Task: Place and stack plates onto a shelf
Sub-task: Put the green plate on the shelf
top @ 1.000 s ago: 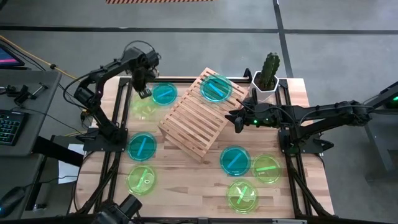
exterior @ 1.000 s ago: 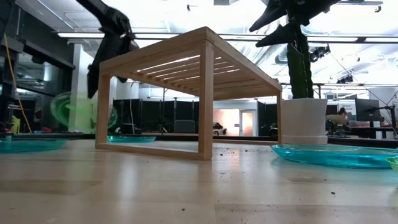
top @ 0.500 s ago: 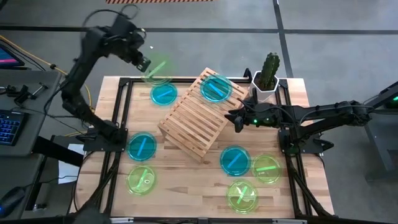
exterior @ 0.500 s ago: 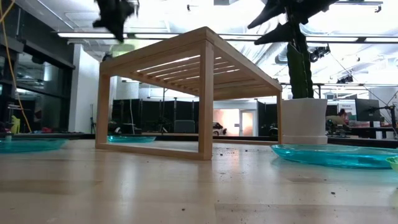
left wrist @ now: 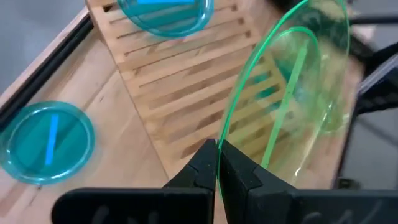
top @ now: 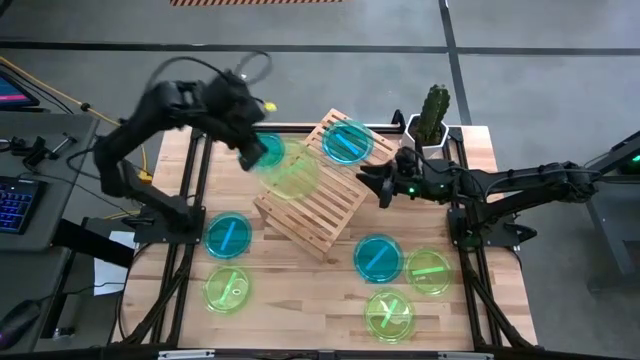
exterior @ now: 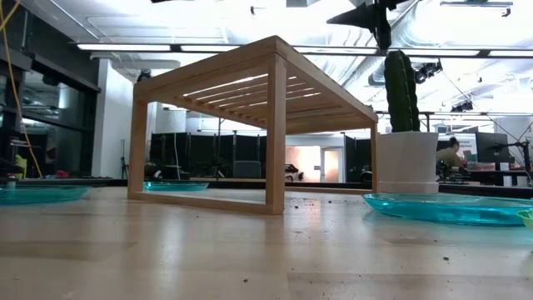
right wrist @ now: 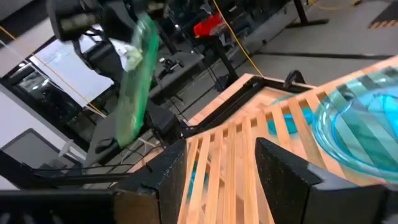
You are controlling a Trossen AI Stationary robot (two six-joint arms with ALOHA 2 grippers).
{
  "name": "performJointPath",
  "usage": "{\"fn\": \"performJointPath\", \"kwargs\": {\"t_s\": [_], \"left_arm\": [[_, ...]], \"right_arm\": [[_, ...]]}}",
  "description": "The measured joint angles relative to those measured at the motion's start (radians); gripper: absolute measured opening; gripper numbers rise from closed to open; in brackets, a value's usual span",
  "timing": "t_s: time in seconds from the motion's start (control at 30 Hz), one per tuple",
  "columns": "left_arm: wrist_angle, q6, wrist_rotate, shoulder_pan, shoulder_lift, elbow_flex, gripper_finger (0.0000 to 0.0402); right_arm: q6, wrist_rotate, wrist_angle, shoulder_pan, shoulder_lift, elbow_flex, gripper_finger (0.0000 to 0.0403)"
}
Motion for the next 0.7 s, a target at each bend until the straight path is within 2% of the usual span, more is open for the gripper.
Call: {"fn": "performJointPath", "kwargs": {"t_s": [0.1, 0.23, 0.53, 0.7], "left_arm": [[0.080, 0.014, -0.026, -0.060, 0.062, -0.022, 0.0000], [0.202, 0.024, 0.103, -0.045, 0.095, -0.148, 0.0000], [0.402, -0.120, 0.158, 0.050, -0.026, -0.451, 0.0000], [0.497, -0.171, 0.187, 0.042, -0.033, -0.574, 0.0000]], "right_arm": [[-0.018, 0.000, -0.003, 0.000, 0.000, 0.000, 0.0171], [-0.021, 0.000, -0.020, 0.000, -0.003, 0.000, 0.0171], [-0.020, 0.001, -0.090, 0.000, -0.084, 0.000, 0.0171], [-0.021, 0.087, -0.135, 0.000, -0.126, 0.000, 0.0171]]}}
